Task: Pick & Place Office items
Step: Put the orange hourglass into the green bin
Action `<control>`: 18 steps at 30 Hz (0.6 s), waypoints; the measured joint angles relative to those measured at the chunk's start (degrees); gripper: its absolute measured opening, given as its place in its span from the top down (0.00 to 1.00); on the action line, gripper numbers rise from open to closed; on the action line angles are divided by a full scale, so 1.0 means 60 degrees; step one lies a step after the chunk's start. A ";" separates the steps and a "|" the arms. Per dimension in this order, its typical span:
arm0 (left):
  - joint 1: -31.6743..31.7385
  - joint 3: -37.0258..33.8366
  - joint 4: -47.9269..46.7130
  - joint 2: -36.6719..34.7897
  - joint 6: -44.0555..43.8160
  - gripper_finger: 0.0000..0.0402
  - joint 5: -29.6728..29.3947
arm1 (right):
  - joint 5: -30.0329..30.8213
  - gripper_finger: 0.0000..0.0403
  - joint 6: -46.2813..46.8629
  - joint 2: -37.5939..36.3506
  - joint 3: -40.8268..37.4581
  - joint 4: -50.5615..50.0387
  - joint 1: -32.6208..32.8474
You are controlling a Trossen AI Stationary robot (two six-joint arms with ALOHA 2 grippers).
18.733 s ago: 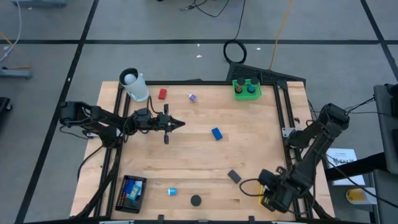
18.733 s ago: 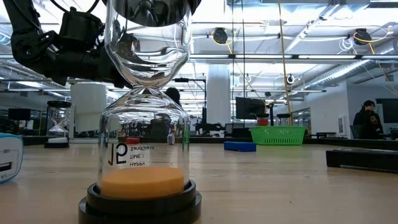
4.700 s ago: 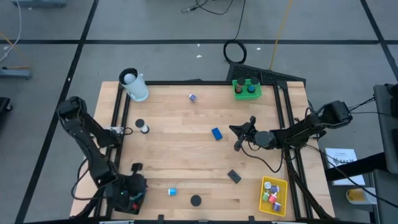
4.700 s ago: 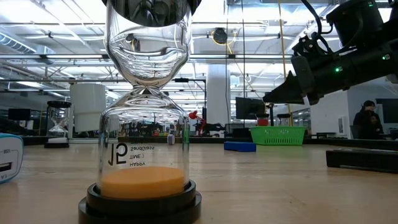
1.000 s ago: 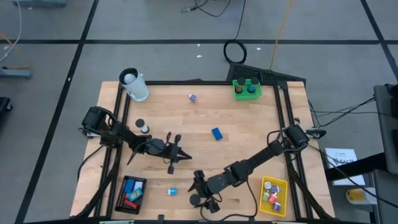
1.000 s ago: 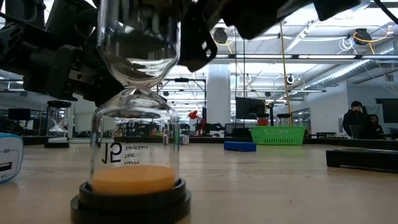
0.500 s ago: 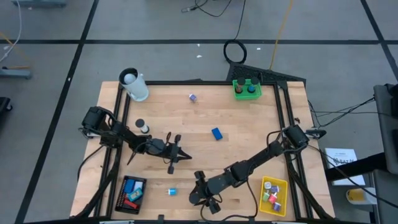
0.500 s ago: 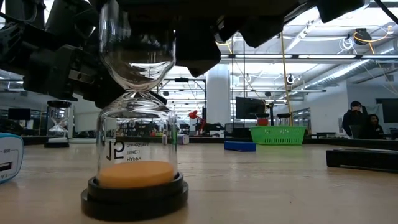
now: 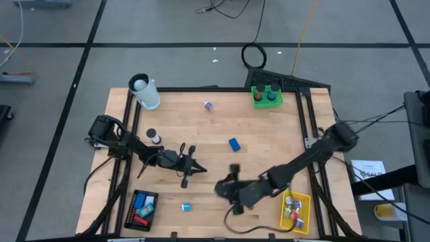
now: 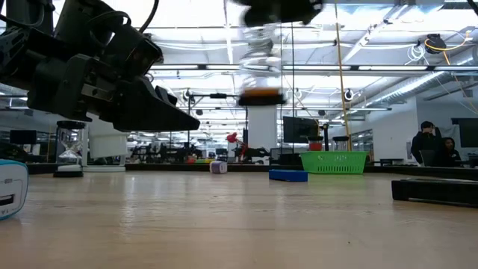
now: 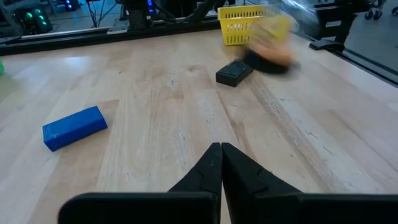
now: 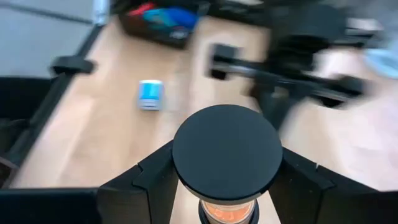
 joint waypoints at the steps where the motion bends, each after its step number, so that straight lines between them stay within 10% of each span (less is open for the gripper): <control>1: -0.0004 0.0000 0.0004 0.0000 -0.0004 0.97 0.0001 | 0.0261 0.50 0.0075 -0.0394 -0.0376 0.0053 -0.0034; 18: -0.0007 0.0000 0.0029 0.0000 -0.0015 0.94 -0.0001 | 0.1189 0.50 0.2093 -0.6563 -0.7738 0.1859 -0.3897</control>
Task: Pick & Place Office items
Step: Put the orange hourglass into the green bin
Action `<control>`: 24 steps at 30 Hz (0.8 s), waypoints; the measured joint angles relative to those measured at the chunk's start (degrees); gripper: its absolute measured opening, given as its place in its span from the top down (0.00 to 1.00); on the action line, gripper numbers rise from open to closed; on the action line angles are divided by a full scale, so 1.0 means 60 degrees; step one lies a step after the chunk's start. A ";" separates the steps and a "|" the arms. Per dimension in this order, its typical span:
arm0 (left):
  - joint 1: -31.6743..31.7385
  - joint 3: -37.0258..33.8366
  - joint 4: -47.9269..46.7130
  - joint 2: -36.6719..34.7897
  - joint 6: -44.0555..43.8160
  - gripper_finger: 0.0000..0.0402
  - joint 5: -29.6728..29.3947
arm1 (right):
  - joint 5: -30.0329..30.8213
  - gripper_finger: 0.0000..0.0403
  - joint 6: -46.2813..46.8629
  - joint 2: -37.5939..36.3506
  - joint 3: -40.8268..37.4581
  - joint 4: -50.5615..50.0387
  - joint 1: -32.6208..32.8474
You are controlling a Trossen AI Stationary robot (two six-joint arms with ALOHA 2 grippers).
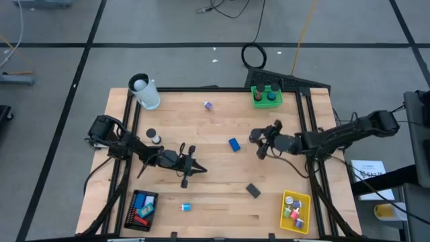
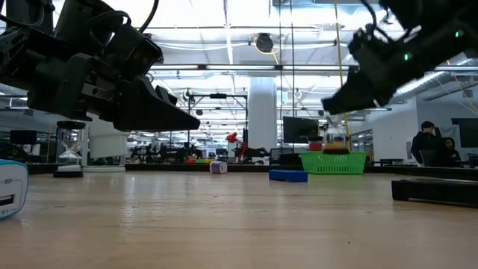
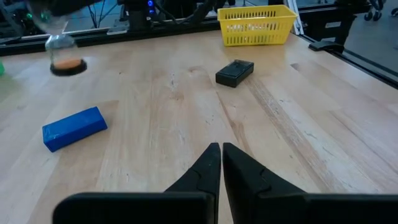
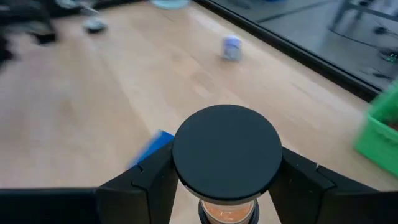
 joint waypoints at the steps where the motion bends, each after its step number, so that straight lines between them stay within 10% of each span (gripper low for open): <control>1: 0.0000 0.0000 0.0000 0.0000 -0.0001 0.94 0.0000 | 0.0000 0.50 0.0004 0.0000 -0.0191 0.0117 -0.0184; 24: 0.0000 0.0000 -0.0018 0.0000 -0.0018 0.94 -0.0002 | -0.0005 0.34 0.0144 0.0288 -0.1314 0.1137 -0.1792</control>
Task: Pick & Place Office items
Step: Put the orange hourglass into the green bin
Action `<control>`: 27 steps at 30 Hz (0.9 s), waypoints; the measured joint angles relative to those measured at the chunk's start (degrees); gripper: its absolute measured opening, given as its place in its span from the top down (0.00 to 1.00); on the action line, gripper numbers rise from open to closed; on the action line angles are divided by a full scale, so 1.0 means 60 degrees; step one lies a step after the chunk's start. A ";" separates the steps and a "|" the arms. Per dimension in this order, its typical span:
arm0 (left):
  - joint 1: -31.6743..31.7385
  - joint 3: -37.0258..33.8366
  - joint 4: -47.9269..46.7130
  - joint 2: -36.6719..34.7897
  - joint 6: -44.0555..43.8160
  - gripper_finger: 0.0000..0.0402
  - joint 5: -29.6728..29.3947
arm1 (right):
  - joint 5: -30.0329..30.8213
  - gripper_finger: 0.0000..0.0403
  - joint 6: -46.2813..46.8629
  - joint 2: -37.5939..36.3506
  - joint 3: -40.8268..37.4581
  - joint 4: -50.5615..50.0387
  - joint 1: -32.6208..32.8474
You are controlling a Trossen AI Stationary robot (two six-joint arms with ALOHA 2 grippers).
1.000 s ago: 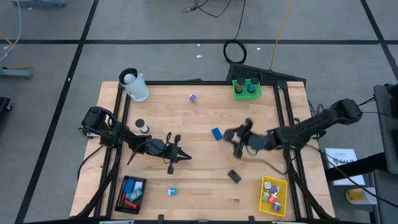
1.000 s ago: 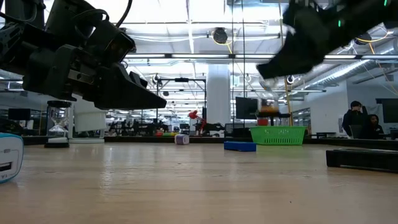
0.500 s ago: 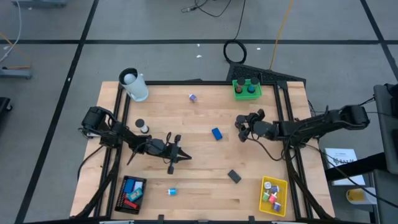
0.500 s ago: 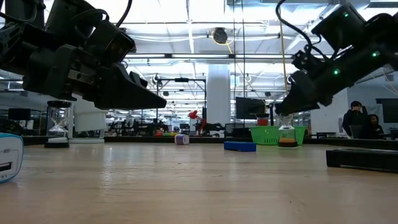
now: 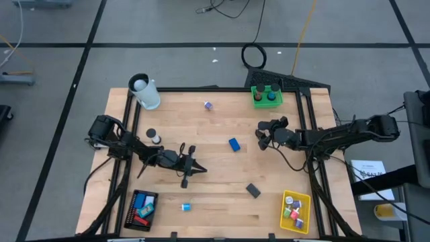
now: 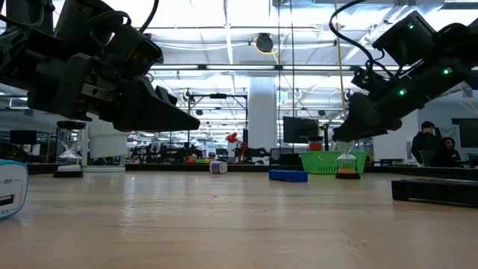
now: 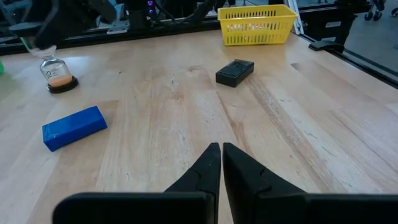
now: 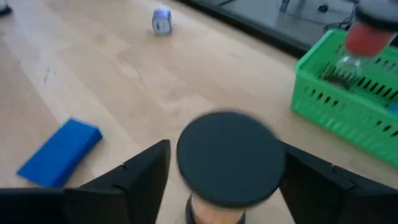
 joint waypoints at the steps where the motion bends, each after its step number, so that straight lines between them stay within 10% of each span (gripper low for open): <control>1: 0.0000 0.0000 0.0000 0.0000 -0.0001 0.94 0.0001 | 0.0099 0.31 -0.0068 -0.0040 0.0042 0.0010 -0.0023; 12: 0.0000 0.0000 -0.0015 0.0000 -0.0015 0.94 0.0002 | 0.0191 0.20 -0.0984 -0.1316 0.0662 -0.0004 -0.0440; 17: -0.0003 0.0000 -0.0011 0.0000 0.0015 0.94 0.0002 | 0.0176 0.43 -0.1468 -0.1418 0.1847 -0.2457 -0.0622; 23: 0.0007 0.0000 -0.0007 0.0000 0.0022 0.94 -0.0001 | -0.1148 0.93 -0.0852 -0.0486 0.4386 -0.6607 -0.1419; 27: 0.0007 0.0000 -0.0007 0.0000 0.0018 0.94 -0.0001 | -0.2390 0.96 -0.0166 0.0637 0.5890 -0.8963 -0.2163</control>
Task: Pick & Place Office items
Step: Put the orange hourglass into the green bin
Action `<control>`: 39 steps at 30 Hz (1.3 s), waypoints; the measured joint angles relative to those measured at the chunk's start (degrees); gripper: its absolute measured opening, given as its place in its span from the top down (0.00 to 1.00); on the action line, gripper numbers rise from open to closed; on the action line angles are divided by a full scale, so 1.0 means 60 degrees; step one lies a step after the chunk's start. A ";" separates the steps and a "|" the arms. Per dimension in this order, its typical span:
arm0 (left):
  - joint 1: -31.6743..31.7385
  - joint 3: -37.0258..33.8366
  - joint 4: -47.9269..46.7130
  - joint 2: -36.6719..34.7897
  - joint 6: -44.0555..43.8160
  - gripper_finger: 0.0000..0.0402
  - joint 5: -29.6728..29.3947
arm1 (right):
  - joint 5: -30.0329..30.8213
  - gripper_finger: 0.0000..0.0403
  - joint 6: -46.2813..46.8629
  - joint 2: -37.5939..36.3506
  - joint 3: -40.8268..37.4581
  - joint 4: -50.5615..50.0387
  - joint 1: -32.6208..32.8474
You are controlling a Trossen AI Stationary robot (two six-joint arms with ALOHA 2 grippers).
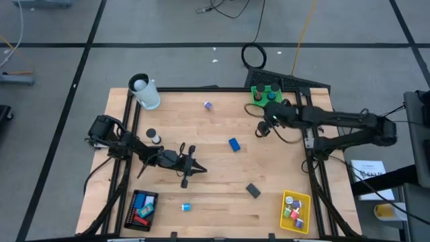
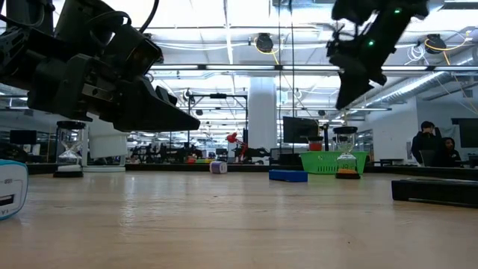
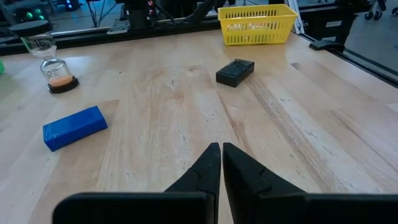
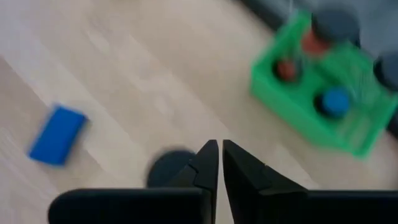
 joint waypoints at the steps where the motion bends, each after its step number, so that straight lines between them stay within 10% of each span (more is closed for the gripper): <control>1: 0.0000 0.0000 0.0000 0.0000 0.0000 0.94 0.0000 | -0.0154 0.96 0.0078 0.0319 0.0304 -0.0589 -0.0142; 8: 0.0000 0.0000 -0.0014 0.0000 -0.0004 0.94 0.0000 | -0.0379 0.93 0.0105 0.1914 0.1767 -0.2821 -0.0471; 26: 0.0000 0.0000 -0.0062 0.0000 -0.0032 0.94 0.0004 | -0.1482 0.21 0.0125 0.2004 0.1525 -0.1957 -0.0187; 39: 0.0000 0.0000 -0.0066 0.0000 -0.0029 0.94 0.0004 | -0.1885 0.23 -0.0517 0.2139 -0.0212 -0.0066 -0.0315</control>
